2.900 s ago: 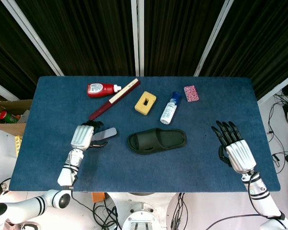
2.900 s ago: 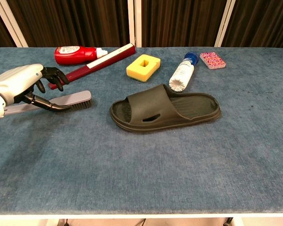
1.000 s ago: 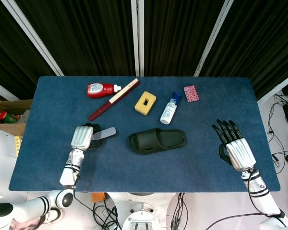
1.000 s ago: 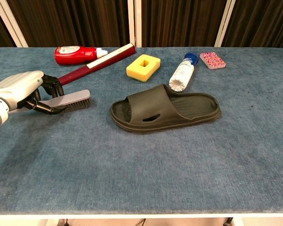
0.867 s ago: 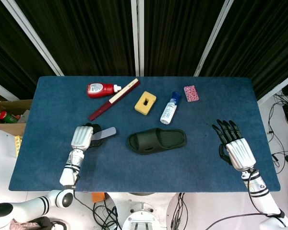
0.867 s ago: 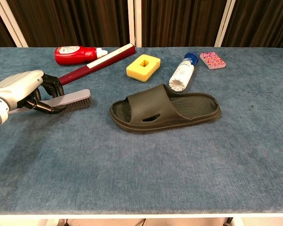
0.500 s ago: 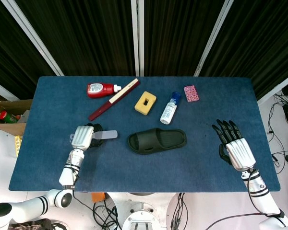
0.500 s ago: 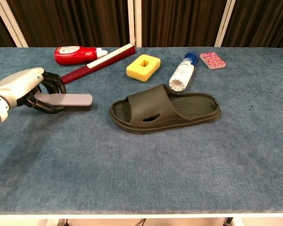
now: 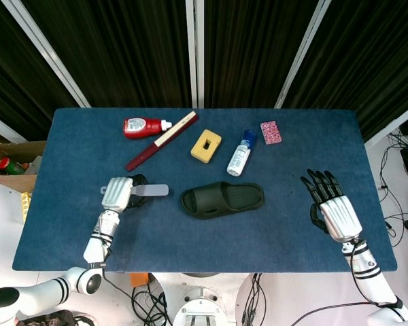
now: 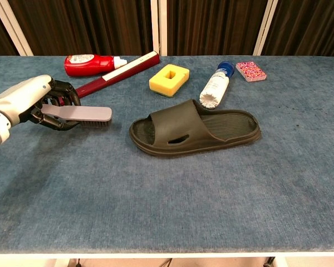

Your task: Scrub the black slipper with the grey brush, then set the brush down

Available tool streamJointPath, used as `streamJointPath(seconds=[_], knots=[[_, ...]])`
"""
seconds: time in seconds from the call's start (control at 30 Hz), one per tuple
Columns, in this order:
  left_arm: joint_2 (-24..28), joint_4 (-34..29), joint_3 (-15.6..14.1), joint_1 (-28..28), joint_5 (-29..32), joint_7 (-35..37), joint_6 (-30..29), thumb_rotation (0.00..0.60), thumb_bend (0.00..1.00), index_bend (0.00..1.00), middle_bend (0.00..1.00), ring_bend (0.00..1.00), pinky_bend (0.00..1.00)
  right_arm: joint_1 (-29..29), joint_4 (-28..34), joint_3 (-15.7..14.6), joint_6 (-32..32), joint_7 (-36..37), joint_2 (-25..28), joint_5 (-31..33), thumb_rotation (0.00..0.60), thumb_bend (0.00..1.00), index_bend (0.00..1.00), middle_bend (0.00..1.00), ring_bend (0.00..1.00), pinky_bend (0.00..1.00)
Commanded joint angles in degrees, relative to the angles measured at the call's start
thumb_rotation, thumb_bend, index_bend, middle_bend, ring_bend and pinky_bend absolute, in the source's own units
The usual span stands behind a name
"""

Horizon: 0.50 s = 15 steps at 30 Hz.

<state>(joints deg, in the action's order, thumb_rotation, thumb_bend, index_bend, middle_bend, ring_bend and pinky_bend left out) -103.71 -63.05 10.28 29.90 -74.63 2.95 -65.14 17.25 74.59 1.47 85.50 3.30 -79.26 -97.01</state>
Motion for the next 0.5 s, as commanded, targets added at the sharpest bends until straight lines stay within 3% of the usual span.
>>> streamJointPath(seconds=[0.03, 0.3, 0.5], knots=[[0.3, -0.1, 0.6, -0.1, -0.6, 4.8, -0.1, 0.6, 0.43, 0.8, 0.85, 0.67, 0.76, 0.0, 0.1, 0.0, 0.0, -0.1, 0.0, 0.0, 0.576, 0.78, 0.0, 0.0, 0.0, 0.0], [0.4, 1.1, 0.4, -0.2, -2.8, 9.1, -2.0, 0.6, 0.45, 0.91, 0.99, 0.81, 0.85, 0.1, 0.4, 0.1, -0.2, -0.3, 0.1, 0.0, 0.578, 0.77, 0.0, 0.0, 0.0, 0.0], [0.6, 1.7, 0.1, -0.1, -3.9, 10.2, -2.7, 0.6, 0.46, 0.93, 1.0, 0.93, 0.91, 0.2, 0.4, 0.1, -0.3, -0.4, -0.1, 0.0, 0.578, 0.76, 0.0, 0.0, 0.0, 0.0]])
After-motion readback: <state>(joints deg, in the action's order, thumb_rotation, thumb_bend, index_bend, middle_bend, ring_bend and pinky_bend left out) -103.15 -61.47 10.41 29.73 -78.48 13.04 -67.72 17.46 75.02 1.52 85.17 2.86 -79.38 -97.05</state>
